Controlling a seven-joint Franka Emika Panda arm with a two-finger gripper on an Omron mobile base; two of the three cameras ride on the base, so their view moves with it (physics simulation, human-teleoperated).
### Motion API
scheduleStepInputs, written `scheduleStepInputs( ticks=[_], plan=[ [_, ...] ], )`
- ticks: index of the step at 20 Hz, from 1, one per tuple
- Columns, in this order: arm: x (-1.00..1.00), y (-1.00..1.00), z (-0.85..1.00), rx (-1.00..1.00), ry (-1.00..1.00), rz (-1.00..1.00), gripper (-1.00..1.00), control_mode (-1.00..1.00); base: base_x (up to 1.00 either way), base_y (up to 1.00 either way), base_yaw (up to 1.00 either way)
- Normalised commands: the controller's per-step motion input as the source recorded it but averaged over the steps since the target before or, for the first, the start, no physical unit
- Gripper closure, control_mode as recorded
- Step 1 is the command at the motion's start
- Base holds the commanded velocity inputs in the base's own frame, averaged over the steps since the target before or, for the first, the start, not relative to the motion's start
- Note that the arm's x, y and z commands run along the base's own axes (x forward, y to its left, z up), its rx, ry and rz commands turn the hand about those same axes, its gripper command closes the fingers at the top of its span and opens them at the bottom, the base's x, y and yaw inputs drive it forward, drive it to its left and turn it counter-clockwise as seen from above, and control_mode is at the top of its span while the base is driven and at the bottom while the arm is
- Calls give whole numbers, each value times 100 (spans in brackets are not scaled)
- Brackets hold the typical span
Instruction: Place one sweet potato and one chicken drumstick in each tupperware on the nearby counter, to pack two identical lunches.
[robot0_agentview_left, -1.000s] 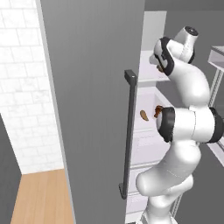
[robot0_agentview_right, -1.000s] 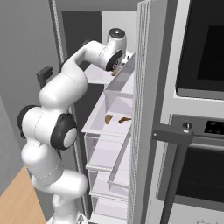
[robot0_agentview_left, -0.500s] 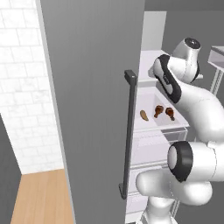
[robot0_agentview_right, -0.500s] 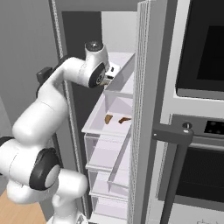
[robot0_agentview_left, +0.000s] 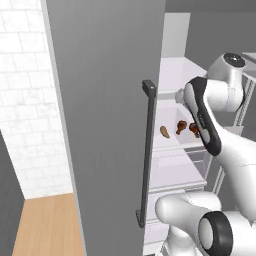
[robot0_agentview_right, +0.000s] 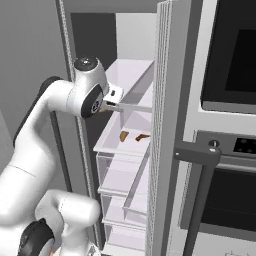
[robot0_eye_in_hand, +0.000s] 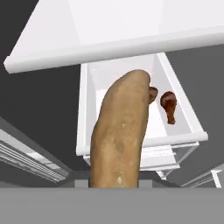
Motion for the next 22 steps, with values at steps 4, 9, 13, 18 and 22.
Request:
scheduleStepInputs(
  ticks=[4,9,13,18,22],
  plan=[
    [-100,18,-32,-1,1,0,100,-100,0,0,0],
    [-100,29,-42,-6,0,0,100,-100,0,0,0],
    [0,0,0,0,0,0,100,100,-100,55,0],
    [0,0,0,0,0,0,100,100,-100,26,0],
    [0,0,0,0,0,0,100,100,-94,-76,-24]
  ],
)
